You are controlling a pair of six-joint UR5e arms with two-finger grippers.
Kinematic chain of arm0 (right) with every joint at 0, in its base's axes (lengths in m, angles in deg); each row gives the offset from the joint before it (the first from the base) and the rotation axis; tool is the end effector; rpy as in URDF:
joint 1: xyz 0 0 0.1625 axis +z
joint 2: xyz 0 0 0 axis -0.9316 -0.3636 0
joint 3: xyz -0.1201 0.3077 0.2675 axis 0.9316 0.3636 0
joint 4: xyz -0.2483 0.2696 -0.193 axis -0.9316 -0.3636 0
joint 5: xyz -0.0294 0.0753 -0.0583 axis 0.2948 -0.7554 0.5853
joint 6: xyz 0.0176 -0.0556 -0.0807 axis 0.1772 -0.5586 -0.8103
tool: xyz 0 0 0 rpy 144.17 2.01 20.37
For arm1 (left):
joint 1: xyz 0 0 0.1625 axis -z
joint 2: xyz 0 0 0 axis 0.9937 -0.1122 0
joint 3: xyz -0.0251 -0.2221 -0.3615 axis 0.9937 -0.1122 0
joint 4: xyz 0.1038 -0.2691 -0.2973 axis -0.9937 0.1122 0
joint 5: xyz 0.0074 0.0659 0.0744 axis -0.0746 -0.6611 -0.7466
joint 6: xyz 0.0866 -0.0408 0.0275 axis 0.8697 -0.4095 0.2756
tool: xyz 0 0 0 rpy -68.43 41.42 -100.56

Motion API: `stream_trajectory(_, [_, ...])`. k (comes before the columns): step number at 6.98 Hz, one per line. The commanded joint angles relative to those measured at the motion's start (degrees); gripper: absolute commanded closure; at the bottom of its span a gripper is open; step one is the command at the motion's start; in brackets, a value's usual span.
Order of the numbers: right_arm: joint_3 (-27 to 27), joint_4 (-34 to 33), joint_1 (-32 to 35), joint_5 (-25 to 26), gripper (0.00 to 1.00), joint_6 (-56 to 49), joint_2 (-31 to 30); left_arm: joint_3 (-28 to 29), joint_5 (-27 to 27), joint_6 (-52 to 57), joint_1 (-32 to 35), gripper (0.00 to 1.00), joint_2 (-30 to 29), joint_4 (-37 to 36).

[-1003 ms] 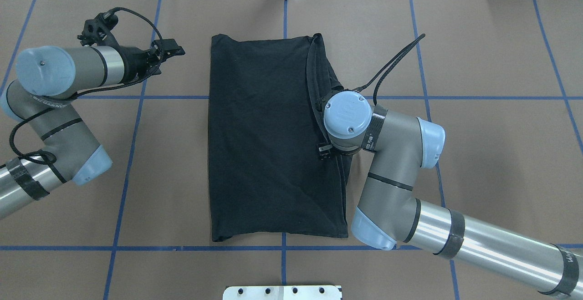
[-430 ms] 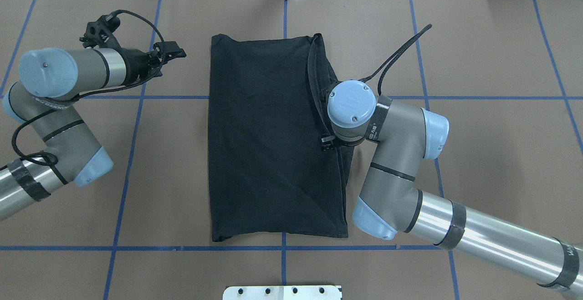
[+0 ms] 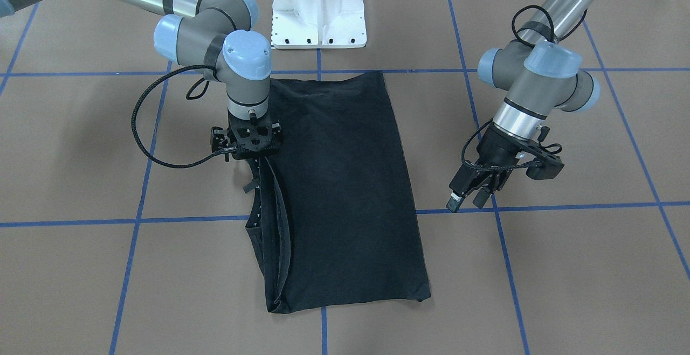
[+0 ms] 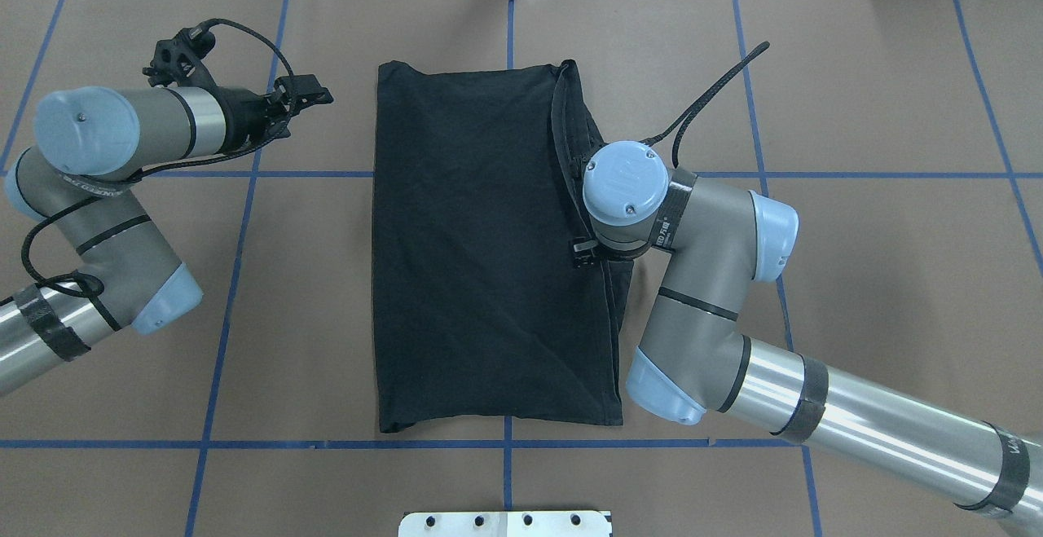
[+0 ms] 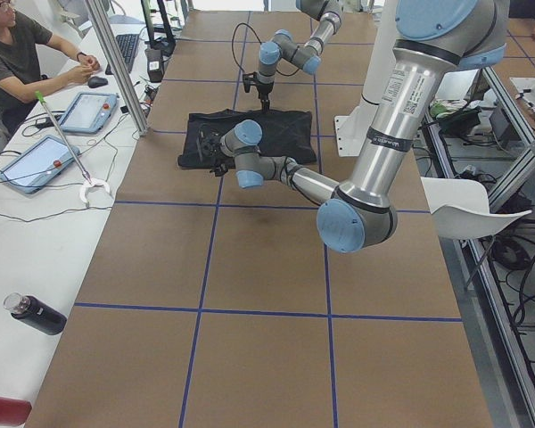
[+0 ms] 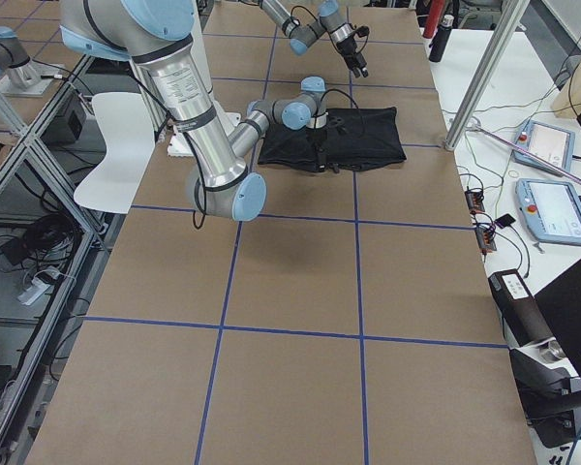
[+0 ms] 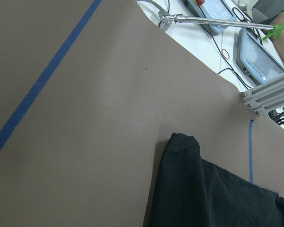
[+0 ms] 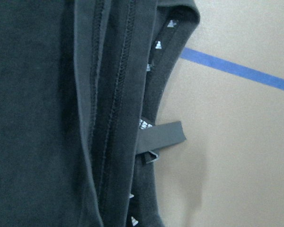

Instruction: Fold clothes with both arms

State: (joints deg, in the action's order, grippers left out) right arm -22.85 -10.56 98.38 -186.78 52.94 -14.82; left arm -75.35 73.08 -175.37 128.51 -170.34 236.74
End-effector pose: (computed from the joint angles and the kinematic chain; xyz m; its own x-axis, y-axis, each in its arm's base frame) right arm -0.5491 -0.4488 0.2943 0.8287 -0.2190 0.5150 0.1122 0.9666 0.2306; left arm 0.3809 -0.5500 0.3768 0.1631 -0.2321 -0.9589 0.6198 0.7803 -0.0835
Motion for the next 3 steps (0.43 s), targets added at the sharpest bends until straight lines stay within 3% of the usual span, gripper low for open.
stream_trajectory(1, [2.37,0.0,0.01,0.0,0.0,-0.24,2.04,-0.22,0.08,-0.06,0.05,0.0,0.0,0.0])
stream_trajectory(3, [3.08,0.09,0.88,0.0,0.0,-1.73,2.14,-0.14,0.0,-0.06,-0.03,0.0,0.0,0.0])
